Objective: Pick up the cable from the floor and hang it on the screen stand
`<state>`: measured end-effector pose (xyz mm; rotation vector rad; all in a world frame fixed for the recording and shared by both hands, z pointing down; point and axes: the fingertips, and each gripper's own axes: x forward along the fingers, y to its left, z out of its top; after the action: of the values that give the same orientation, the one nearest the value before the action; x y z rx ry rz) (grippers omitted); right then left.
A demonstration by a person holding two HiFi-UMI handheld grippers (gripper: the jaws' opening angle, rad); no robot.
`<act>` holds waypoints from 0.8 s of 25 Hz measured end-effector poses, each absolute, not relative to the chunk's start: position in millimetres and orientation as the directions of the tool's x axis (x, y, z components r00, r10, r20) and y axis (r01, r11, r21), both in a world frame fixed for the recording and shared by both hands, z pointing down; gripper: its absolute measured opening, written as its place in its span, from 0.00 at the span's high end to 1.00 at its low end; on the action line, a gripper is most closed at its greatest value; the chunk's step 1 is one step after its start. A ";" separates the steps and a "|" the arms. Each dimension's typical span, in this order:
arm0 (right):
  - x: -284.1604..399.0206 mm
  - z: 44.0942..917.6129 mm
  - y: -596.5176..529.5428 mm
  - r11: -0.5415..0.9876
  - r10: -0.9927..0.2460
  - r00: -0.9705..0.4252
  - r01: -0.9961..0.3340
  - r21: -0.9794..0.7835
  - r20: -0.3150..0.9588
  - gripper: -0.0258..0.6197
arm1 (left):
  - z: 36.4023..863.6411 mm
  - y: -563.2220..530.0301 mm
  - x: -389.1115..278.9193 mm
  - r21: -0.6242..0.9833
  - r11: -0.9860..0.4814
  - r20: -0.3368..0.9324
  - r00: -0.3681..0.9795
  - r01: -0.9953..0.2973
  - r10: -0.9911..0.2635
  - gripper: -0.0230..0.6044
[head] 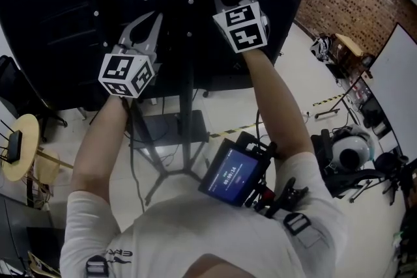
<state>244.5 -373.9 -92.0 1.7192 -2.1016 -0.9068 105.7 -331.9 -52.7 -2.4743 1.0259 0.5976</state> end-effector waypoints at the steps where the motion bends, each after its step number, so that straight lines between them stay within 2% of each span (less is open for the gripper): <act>1: 244.5 -88.7 -374.2 0.099 -0.953 -0.254 -0.778 0.620 -0.167 0.91 | -51.1 -333.8 106.0 -0.190 -0.655 -0.519 0.641 -0.731 -0.565 0.96; 8: 241.4 -58.4 -368.6 0.143 -0.952 -0.272 -0.800 0.583 -0.139 0.91 | -37.9 -337.2 104.1 -0.172 -0.654 -0.499 0.637 -0.737 -0.587 0.96; 20: 234.2 -39.5 -364.1 0.180 -0.936 -0.308 -0.836 0.519 -0.172 0.91 | -17.2 -338.2 98.1 -0.144 -0.648 -0.458 0.631 -0.748 -0.626 0.96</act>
<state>234.2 -364.1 -39.5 1.7248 -2.2636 -0.8008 98.1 -338.2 -17.2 -2.5341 1.1032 0.5337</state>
